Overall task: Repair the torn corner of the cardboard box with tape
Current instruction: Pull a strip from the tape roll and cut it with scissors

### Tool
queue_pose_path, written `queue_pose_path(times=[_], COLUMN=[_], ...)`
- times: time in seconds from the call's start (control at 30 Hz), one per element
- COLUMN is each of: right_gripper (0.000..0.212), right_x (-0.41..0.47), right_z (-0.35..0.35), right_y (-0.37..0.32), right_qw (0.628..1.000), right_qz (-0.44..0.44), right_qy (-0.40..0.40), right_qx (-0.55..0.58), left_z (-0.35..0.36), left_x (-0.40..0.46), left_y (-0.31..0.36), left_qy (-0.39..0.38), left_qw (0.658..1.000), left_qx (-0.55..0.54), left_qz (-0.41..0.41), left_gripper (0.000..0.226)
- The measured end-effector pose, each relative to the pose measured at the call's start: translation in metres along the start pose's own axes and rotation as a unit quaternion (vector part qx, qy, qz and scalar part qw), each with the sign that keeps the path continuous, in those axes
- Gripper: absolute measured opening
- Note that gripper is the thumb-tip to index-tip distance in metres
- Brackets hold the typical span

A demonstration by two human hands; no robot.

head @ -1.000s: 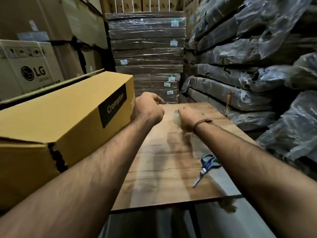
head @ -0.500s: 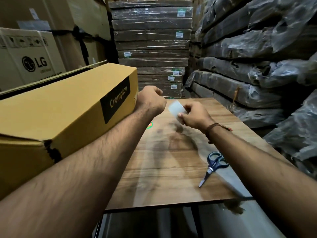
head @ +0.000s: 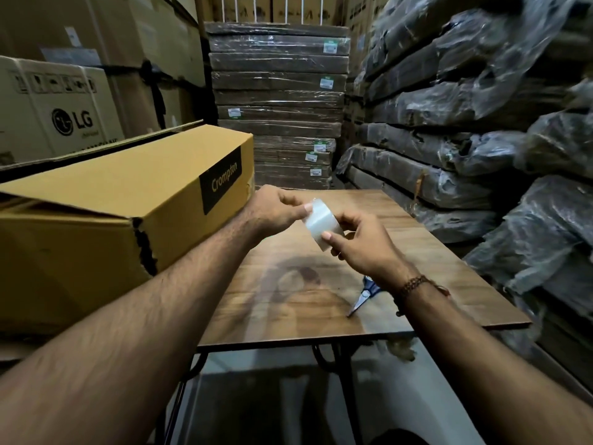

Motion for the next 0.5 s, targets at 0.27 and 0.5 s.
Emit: queue_pose_path(times=[0.27,0.5], right_gripper=[0.016,0.015], right_x=[-0.029,-0.042], right_z=[-0.017,-0.021], right_y=[-0.009,-0.013], right_qw=[0.998,0.998], right_qz=[-0.013,-0.017], right_qy=[0.016,0.011], right_qx=[-0.052,-0.055], left_z=[-0.004,-0.003], left_x=[-0.036,-0.052], left_y=[0.028,0.036], left_qy=[0.016,0.035], left_qw=[0.998,0.998], left_qx=[-0.03,0.02], left_qz=[0.05,0.038], left_gripper=[0.009,0.01])
Point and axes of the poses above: each hand's wrist, its own x-axis towards the middle knuckle, its own z-axis out of the palm, y = z × x, the point moved 8 cm from there along x, towards the middle knuckle, and after that the axes turned 2 degrees about -x, right-handed, at the moved point
